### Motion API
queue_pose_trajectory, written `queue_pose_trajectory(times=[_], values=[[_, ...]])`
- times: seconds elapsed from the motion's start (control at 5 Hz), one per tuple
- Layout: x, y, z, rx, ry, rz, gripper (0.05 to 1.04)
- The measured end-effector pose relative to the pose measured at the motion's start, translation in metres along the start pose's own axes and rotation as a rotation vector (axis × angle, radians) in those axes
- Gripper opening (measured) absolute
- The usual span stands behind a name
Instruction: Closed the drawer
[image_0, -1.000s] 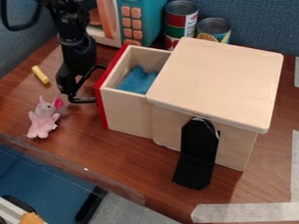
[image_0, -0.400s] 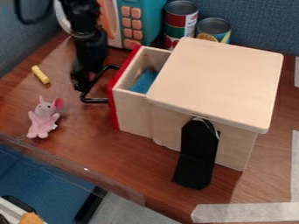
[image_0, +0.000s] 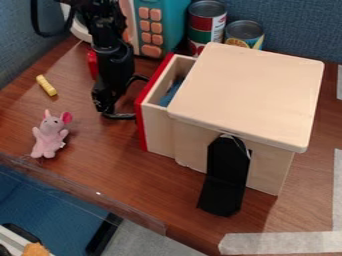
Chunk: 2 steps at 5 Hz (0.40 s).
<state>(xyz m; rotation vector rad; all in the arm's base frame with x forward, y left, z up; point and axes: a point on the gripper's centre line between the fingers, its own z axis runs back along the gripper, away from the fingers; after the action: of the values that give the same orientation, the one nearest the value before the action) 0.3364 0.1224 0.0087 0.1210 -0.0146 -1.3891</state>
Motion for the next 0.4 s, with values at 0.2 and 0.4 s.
queue_pose_trajectory(times=[0.2,0.4], values=[[0.0169,-0.0008,-0.0002,-0.006,-0.03,-0.022,1.001],[0.0267,-0.0045,0.001,-0.018,-0.055,-0.008,1.001]])
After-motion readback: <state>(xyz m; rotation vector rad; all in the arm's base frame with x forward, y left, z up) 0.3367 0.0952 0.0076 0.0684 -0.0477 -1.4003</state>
